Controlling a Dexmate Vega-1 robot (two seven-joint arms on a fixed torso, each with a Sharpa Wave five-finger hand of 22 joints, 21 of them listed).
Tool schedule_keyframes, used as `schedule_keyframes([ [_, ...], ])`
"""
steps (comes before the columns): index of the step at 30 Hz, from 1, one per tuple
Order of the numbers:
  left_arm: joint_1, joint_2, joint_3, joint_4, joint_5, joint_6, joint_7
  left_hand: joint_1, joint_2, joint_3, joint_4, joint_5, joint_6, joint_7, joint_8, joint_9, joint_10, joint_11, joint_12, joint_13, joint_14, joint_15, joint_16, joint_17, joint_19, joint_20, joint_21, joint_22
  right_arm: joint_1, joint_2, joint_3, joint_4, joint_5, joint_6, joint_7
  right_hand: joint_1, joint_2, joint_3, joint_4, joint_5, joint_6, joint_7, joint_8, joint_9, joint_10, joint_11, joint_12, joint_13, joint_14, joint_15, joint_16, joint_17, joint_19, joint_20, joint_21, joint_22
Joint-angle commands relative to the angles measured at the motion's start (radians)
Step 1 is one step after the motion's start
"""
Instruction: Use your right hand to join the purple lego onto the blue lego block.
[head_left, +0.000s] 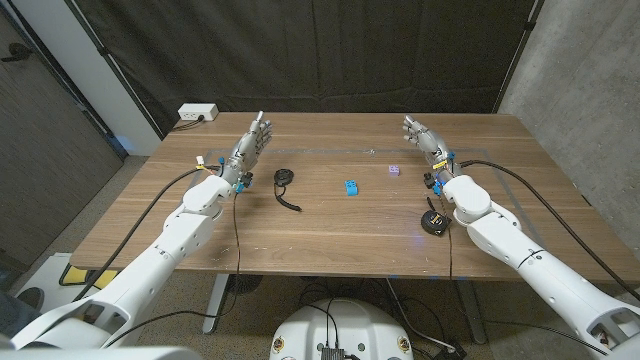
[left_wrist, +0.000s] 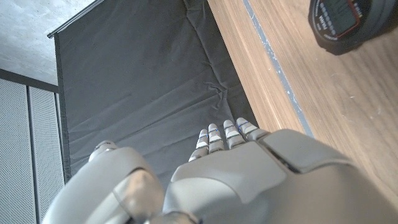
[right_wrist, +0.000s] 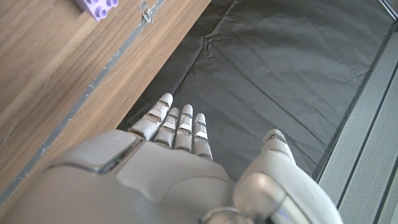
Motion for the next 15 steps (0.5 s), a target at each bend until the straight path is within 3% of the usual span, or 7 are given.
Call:
schedule_keyframes([
  [1, -0.002, -0.015, 0.009, -0.012, 0.022, -0.011, 0.011, 0.006, 0.008, -0.003, -0.005, 0.007, 0.015, 0.000, 0.009, 0.006, 0.017, 0.002, 0.010, 0.004, 0.015, -0.001, 0.011, 0.002, 0.010, -0.008, 0.009, 0.005, -0.027, -0.045, 0.018, -0.054, -0.089, -0.008, -0.039, 0.019, 0.002, 0.002, -0.008, -0.001, 0.021, -0.006, 0.009, 0.006, 0.015, -0.002, 0.005, 0.003, 0.012, -0.003, 0.003, 0.004, 0.006, -0.034, 0.007, 0.003],
  [5, 0.001, -0.013, 0.017, -0.025, 0.038, -0.011, 0.018, 0.009, 0.009, -0.003, -0.006, 0.008, 0.019, 0.001, 0.009, 0.006, 0.022, -0.001, 0.011, 0.004, 0.018, 0.000, 0.011, 0.002, 0.013, -0.007, 0.009, 0.005, -0.040, -0.058, 0.027, -0.067, -0.101, 0.009, -0.035, 0.028, 0.005, 0.005, -0.012, -0.001, 0.041, -0.013, 0.015, 0.008, 0.021, -0.004, 0.006, 0.003, 0.013, -0.003, 0.002, 0.004, 0.007, -0.035, 0.007, 0.004],
  [10, 0.020, -0.007, 0.010, -0.065, 0.026, 0.013, 0.032, 0.011, 0.011, -0.003, -0.007, 0.009, 0.022, 0.001, 0.009, 0.006, 0.024, -0.001, 0.011, 0.004, 0.020, 0.001, 0.011, 0.002, 0.013, -0.007, 0.009, 0.005, -0.060, -0.088, 0.030, -0.136, -0.179, -0.055, -0.076, 0.037, 0.009, 0.008, -0.015, -0.003, 0.055, -0.016, 0.019, 0.010, 0.033, -0.005, 0.010, 0.003, 0.018, -0.006, 0.002, 0.004, 0.010, -0.034, 0.007, 0.004],
  [15, 0.041, 0.011, 0.006, -0.116, 0.039, 0.026, 0.054, 0.013, 0.013, -0.003, -0.007, 0.010, 0.023, 0.000, 0.009, 0.006, 0.025, -0.001, 0.010, 0.004, 0.021, 0.002, 0.009, 0.002, 0.013, -0.007, 0.008, 0.005, -0.068, -0.104, 0.036, -0.154, -0.232, -0.080, -0.096, 0.054, 0.013, 0.013, -0.021, -0.004, 0.059, -0.028, 0.018, 0.012, 0.049, -0.033, 0.014, 0.004, 0.024, -0.005, 0.002, 0.004, 0.013, -0.031, 0.007, 0.004],
])
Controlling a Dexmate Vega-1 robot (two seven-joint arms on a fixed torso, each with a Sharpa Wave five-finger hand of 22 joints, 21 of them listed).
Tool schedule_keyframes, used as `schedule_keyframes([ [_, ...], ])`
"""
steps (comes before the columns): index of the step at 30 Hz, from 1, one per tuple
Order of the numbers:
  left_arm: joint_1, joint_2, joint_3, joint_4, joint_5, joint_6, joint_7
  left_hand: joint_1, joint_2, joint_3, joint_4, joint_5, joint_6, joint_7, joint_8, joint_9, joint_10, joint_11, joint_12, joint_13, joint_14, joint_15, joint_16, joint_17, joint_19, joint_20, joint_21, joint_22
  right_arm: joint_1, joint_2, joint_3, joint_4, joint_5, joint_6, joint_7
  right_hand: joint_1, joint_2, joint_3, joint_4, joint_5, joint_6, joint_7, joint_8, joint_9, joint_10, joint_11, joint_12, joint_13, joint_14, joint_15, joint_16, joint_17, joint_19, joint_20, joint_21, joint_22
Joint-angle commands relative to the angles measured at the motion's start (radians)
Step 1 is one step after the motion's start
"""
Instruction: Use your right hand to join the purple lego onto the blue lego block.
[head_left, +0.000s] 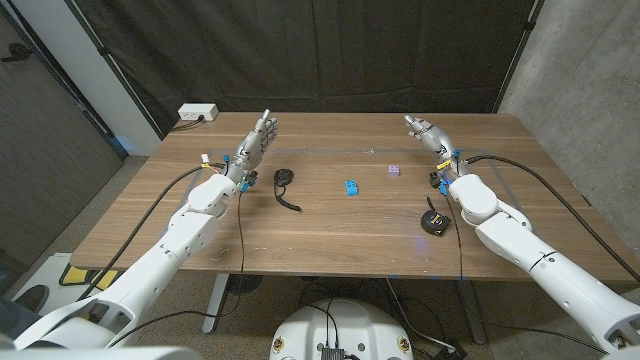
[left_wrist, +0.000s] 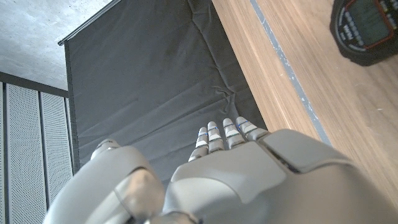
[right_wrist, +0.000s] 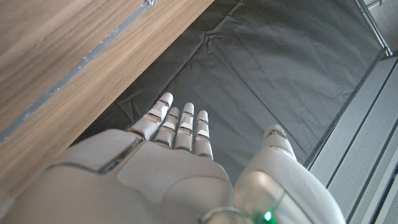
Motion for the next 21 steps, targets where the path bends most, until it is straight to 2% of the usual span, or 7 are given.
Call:
schedule_keyframes([
  [1, 0.039, 0.019, -0.007, -0.086, 0.007, 0.028, 0.034, 0.007, 0.006, 0.001, -0.004, 0.011, 0.010, -0.001, 0.008, 0.001, 0.011, 0.003, 0.003, 0.004, 0.007, 0.004, 0.001, 0.002, 0.003, -0.007, 0.008, 0.006, -0.028, -0.049, 0.015, -0.069, -0.121, -0.058, -0.046, 0.022, 0.001, 0.004, -0.012, -0.004, 0.012, -0.006, 0.003, 0.003, 0.018, -0.020, 0.007, 0.004, 0.012, 0.001, 0.002, 0.004, 0.013, -0.031, 0.003, 0.004],
  [2, 0.046, 0.018, -0.010, -0.094, 0.001, 0.026, 0.033, 0.007, 0.007, 0.001, -0.004, 0.011, 0.010, -0.002, 0.008, 0.001, 0.011, 0.003, 0.002, 0.004, 0.007, 0.004, 0.001, 0.002, 0.002, -0.007, 0.008, 0.006, -0.026, -0.054, 0.015, -0.068, -0.128, -0.062, -0.043, 0.027, 0.002, 0.005, -0.013, -0.004, 0.016, -0.009, 0.004, 0.004, 0.025, -0.019, 0.009, 0.004, 0.013, 0.001, 0.002, 0.004, 0.014, -0.030, 0.004, 0.004],
  [6, 0.077, 0.032, -0.018, -0.144, -0.001, 0.032, 0.046, 0.009, 0.008, 0.001, -0.004, 0.011, 0.013, -0.001, 0.009, 0.001, 0.014, 0.005, 0.003, 0.004, 0.008, 0.003, 0.001, 0.002, 0.002, -0.006, 0.007, 0.006, -0.022, -0.068, 0.015, -0.069, -0.166, -0.082, -0.045, 0.044, 0.004, 0.010, -0.019, -0.005, 0.027, -0.015, 0.005, 0.005, 0.037, -0.044, 0.012, 0.005, 0.024, 0.010, 0.003, 0.004, 0.018, -0.015, 0.004, 0.004],
  [11, 0.116, 0.058, -0.033, -0.203, -0.009, 0.040, 0.051, 0.011, 0.011, 0.001, -0.005, 0.012, 0.016, -0.001, 0.009, 0.001, 0.016, -0.001, 0.002, 0.004, 0.010, 0.004, 0.000, 0.002, 0.001, -0.005, 0.006, 0.006, -0.013, -0.093, 0.007, -0.102, -0.220, -0.143, -0.035, 0.062, 0.009, 0.016, -0.024, -0.006, 0.035, -0.024, 0.006, 0.006, 0.051, -0.053, 0.016, 0.005, 0.028, 0.016, 0.002, 0.004, 0.020, -0.007, 0.003, 0.004],
  [15, 0.135, 0.075, -0.042, -0.223, -0.016, 0.040, 0.044, 0.012, 0.013, 0.001, -0.005, 0.013, 0.017, 0.000, 0.009, 0.001, 0.018, -0.002, 0.002, 0.004, 0.012, 0.004, 0.000, 0.003, 0.001, -0.005, 0.006, 0.006, -0.011, -0.104, -0.002, -0.136, -0.268, -0.200, -0.037, 0.076, 0.011, 0.021, -0.028, -0.006, 0.034, -0.028, 0.005, 0.006, 0.051, -0.060, 0.015, 0.006, 0.029, 0.017, 0.001, 0.004, 0.022, 0.004, 0.003, 0.004],
  [17, 0.142, 0.079, -0.046, -0.227, -0.018, 0.034, 0.040, 0.013, 0.014, 0.002, -0.005, 0.013, 0.018, 0.000, 0.009, 0.001, 0.019, -0.001, 0.002, 0.004, 0.013, 0.005, 0.000, 0.003, 0.001, -0.004, 0.006, 0.006, -0.007, -0.108, -0.008, -0.146, -0.286, -0.219, -0.033, 0.087, 0.012, 0.024, -0.031, -0.007, 0.031, -0.028, 0.003, 0.006, 0.054, -0.056, 0.015, 0.007, 0.032, 0.019, 0.002, 0.004, 0.024, 0.010, 0.003, 0.003],
  [21, 0.157, 0.086, -0.054, -0.237, -0.021, 0.018, 0.036, 0.015, 0.016, 0.002, -0.005, 0.014, 0.019, -0.001, 0.008, 0.001, 0.020, -0.001, 0.002, 0.004, 0.014, 0.005, 0.000, 0.003, 0.001, -0.004, 0.006, 0.006, 0.005, -0.114, -0.021, -0.158, -0.324, -0.254, -0.023, 0.111, 0.011, 0.031, -0.037, -0.008, 0.038, -0.030, 0.004, 0.007, 0.072, -0.067, 0.022, 0.009, 0.038, 0.020, 0.002, 0.004, 0.029, 0.022, 0.004, 0.003],
])
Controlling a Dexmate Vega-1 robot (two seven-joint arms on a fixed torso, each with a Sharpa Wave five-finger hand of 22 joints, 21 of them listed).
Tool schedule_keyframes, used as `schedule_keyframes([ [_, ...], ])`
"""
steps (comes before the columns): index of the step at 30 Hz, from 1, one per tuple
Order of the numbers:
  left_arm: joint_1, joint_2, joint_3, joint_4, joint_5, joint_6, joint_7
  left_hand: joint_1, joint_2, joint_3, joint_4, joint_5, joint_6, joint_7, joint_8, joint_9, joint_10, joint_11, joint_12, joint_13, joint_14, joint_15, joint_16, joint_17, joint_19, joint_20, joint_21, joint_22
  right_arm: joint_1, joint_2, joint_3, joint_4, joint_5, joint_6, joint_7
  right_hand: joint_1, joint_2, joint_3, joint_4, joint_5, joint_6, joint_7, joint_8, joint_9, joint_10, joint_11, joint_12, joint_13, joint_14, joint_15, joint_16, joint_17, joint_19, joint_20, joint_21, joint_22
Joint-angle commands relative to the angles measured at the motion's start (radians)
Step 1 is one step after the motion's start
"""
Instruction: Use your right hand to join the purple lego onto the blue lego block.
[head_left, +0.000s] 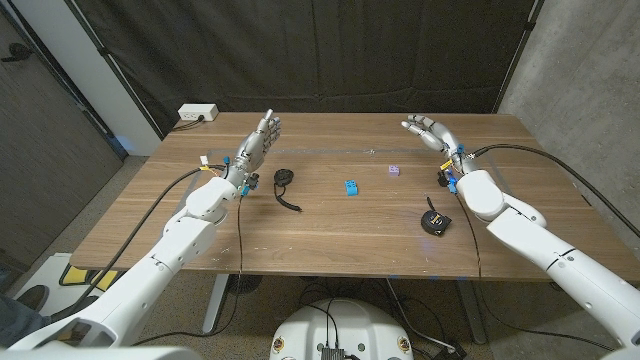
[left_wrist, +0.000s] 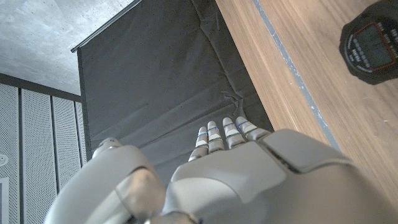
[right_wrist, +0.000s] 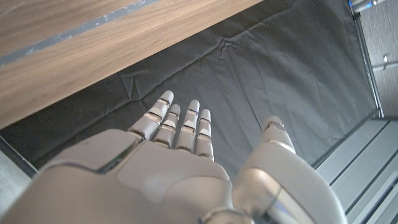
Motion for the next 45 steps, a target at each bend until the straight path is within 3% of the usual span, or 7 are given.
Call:
schedule_keyframes([
  [1, 0.061, 0.036, -0.029, -0.071, -0.014, -0.018, -0.005, 0.006, 0.007, 0.002, -0.006, 0.007, 0.008, -0.001, 0.008, 0.002, 0.011, -0.003, 0.002, 0.004, 0.011, 0.001, 0.000, 0.003, 0.000, -0.003, 0.005, 0.001, 0.022, -0.032, -0.029, -0.056, -0.128, -0.124, 0.015, 0.029, 0.002, 0.009, -0.006, 0.000, 0.015, -0.006, 0.005, 0.003, 0.020, -0.009, 0.009, 0.004, 0.016, 0.002, 0.002, 0.005, 0.007, 0.018, 0.004, 0.003],
  [12, 0.077, 0.051, -0.038, -0.086, -0.018, -0.026, -0.015, 0.010, 0.013, 0.002, -0.006, 0.008, 0.015, 0.000, 0.009, 0.002, 0.016, -0.001, 0.002, 0.004, 0.015, 0.001, -0.001, 0.003, 0.000, -0.002, 0.005, 0.001, 0.082, -0.060, -0.085, -0.073, -0.244, -0.227, 0.092, 0.114, -0.015, 0.030, -0.019, 0.005, 0.042, -0.026, 0.013, 0.005, 0.023, -0.026, 0.009, 0.008, 0.031, 0.012, 0.001, 0.005, 0.025, 0.067, 0.004, 0.000],
  [20, 0.085, 0.050, -0.042, -0.090, -0.016, -0.040, -0.014, 0.012, 0.016, 0.002, -0.007, 0.009, 0.020, -0.001, 0.009, 0.002, 0.020, -0.003, 0.002, 0.005, 0.016, 0.000, -0.002, 0.003, 0.000, 0.000, 0.004, 0.001, 0.127, -0.079, -0.128, -0.082, -0.319, -0.280, 0.167, 0.155, -0.023, 0.040, -0.022, 0.010, 0.037, -0.035, 0.009, 0.006, 0.025, -0.037, 0.008, 0.008, 0.036, 0.012, 0.001, 0.005, 0.028, 0.076, 0.002, 0.000],
  [22, 0.088, 0.050, -0.042, -0.093, -0.017, -0.038, -0.012, 0.013, 0.017, 0.002, -0.007, 0.009, 0.022, -0.001, 0.009, 0.002, 0.021, -0.001, 0.002, 0.005, 0.017, 0.000, -0.002, 0.003, 0.000, 0.000, 0.004, 0.001, 0.141, -0.085, -0.140, -0.086, -0.340, -0.291, 0.193, 0.199, -0.034, 0.050, -0.023, 0.015, 0.059, -0.048, 0.017, 0.007, 0.040, -0.053, 0.013, 0.009, 0.049, 0.005, 0.004, 0.005, 0.031, 0.078, 0.000, -0.001],
  [28, 0.099, 0.053, -0.043, -0.105, -0.016, -0.036, -0.007, 0.015, 0.020, 0.001, -0.007, 0.010, 0.029, 0.000, 0.011, 0.002, 0.026, 0.001, 0.002, 0.005, 0.021, 0.000, -0.002, 0.003, 0.001, 0.002, 0.004, 0.001, 0.171, -0.092, -0.168, -0.097, -0.390, -0.320, 0.261, 0.244, -0.053, 0.058, -0.018, 0.018, 0.099, -0.073, 0.029, 0.008, 0.051, -0.082, 0.015, 0.009, 0.064, 0.002, 0.004, 0.005, 0.035, 0.082, -0.001, 0.000],
  [45, 0.132, 0.060, -0.054, -0.144, -0.010, -0.036, 0.018, 0.020, 0.030, 0.002, -0.008, 0.010, 0.041, 0.001, 0.011, 0.002, 0.036, -0.002, 0.002, 0.005, 0.029, -0.001, -0.002, 0.003, 0.006, 0.002, 0.005, 0.002, 0.240, -0.080, -0.235, -0.083, -0.510, -0.376, 0.411, 0.288, -0.067, 0.067, -0.014, 0.021, 0.084, -0.073, 0.016, 0.008, 0.061, -0.085, 0.015, 0.008, 0.081, 0.000, 0.005, 0.005, 0.037, 0.094, -0.003, 0.001],
])
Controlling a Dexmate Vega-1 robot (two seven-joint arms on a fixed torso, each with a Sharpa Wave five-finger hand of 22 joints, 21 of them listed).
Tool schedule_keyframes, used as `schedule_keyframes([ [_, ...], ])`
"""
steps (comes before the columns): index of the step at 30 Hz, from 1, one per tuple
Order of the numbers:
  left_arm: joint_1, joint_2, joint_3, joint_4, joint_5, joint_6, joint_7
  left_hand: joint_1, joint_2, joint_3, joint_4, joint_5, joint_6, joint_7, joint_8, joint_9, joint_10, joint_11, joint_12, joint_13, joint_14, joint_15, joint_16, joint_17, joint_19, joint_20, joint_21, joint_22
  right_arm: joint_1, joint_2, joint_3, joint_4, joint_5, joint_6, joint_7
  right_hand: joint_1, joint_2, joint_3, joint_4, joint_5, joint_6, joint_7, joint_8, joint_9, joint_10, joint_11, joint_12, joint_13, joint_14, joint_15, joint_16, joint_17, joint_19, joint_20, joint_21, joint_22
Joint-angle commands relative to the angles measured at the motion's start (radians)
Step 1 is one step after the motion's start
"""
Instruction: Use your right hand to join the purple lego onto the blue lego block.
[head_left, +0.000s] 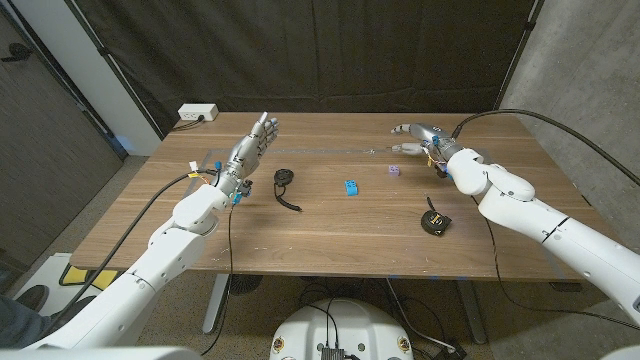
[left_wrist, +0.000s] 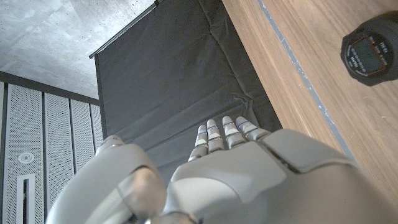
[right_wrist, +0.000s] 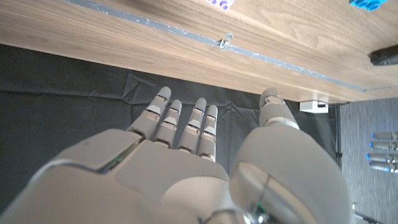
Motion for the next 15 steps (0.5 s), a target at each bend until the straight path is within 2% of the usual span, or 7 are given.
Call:
schedule_keyframes([
  [1, 0.015, 0.002, -0.004, -0.016, 0.004, -0.004, 0.008, 0.011, 0.003, -0.003, -0.003, 0.007, 0.008, -0.001, 0.005, 0.002, 0.006, -0.002, 0.002, 0.005, 0.009, -0.002, -0.002, 0.003, 0.005, 0.003, 0.005, 0.002, 0.047, 0.008, -0.046, 0.006, -0.087, -0.052, 0.108, 0.019, -0.002, 0.010, 0.000, 0.007, -0.001, 0.003, -0.005, 0.002, 0.006, -0.010, 0.007, 0.003, 0.011, -0.004, 0.004, 0.005, 0.005, 0.005, -0.003, 0.003],
  [9, 0.003, 0.003, -0.002, -0.013, 0.001, -0.002, -0.001, 0.014, 0.007, -0.003, -0.004, 0.007, 0.008, -0.002, 0.003, 0.002, 0.007, 0.001, 0.001, 0.005, 0.010, -0.003, -0.003, 0.003, 0.005, 0.004, 0.005, 0.002, 0.064, 0.023, -0.074, 0.016, -0.141, -0.082, 0.151, 0.036, -0.004, 0.015, 0.000, 0.008, -0.005, 0.006, -0.009, 0.002, 0.005, -0.011, 0.005, 0.003, 0.010, -0.003, 0.002, 0.005, 0.002, 0.008, -0.004, 0.004],
  [13, -0.002, 0.003, -0.002, -0.009, -0.008, -0.006, -0.016, 0.015, 0.009, -0.003, -0.004, 0.007, 0.009, -0.003, 0.003, 0.002, 0.007, -0.001, 0.000, 0.005, 0.011, -0.003, -0.004, 0.003, 0.005, 0.005, 0.004, 0.002, 0.070, 0.032, -0.095, 0.014, -0.186, -0.116, 0.173, 0.051, -0.008, 0.020, 0.001, 0.008, 0.004, 0.010, -0.007, 0.002, 0.023, -0.002, 0.011, 0.003, 0.012, -0.005, 0.001, 0.006, 0.002, 0.008, -0.005, 0.004],
  [14, -0.003, 0.004, -0.002, -0.010, -0.006, -0.007, -0.016, 0.015, 0.010, -0.003, -0.004, 0.007, 0.010, -0.002, 0.003, 0.002, 0.007, -0.001, -0.001, 0.005, 0.011, -0.004, -0.004, 0.003, 0.004, 0.007, 0.004, 0.002, 0.069, 0.036, -0.096, 0.017, -0.191, -0.120, 0.172, 0.062, -0.013, 0.022, 0.003, 0.009, 0.016, 0.018, -0.005, 0.003, 0.038, 0.016, 0.016, 0.003, 0.014, -0.007, 0.000, 0.006, 0.002, 0.009, -0.005, 0.004],
  [15, -0.004, 0.006, -0.002, -0.011, -0.003, -0.006, -0.016, 0.016, 0.010, -0.003, -0.004, 0.007, 0.010, -0.003, 0.003, 0.002, 0.007, -0.001, -0.001, 0.005, 0.011, -0.004, -0.004, 0.003, 0.004, 0.007, 0.004, 0.002, 0.069, 0.040, -0.096, 0.021, -0.191, -0.122, 0.175, 0.064, -0.014, 0.023, 0.004, 0.009, 0.020, 0.019, -0.003, 0.003, 0.043, 0.016, 0.017, 0.003, 0.020, -0.003, 0.002, 0.006, 0.003, 0.009, -0.004, 0.004],
])
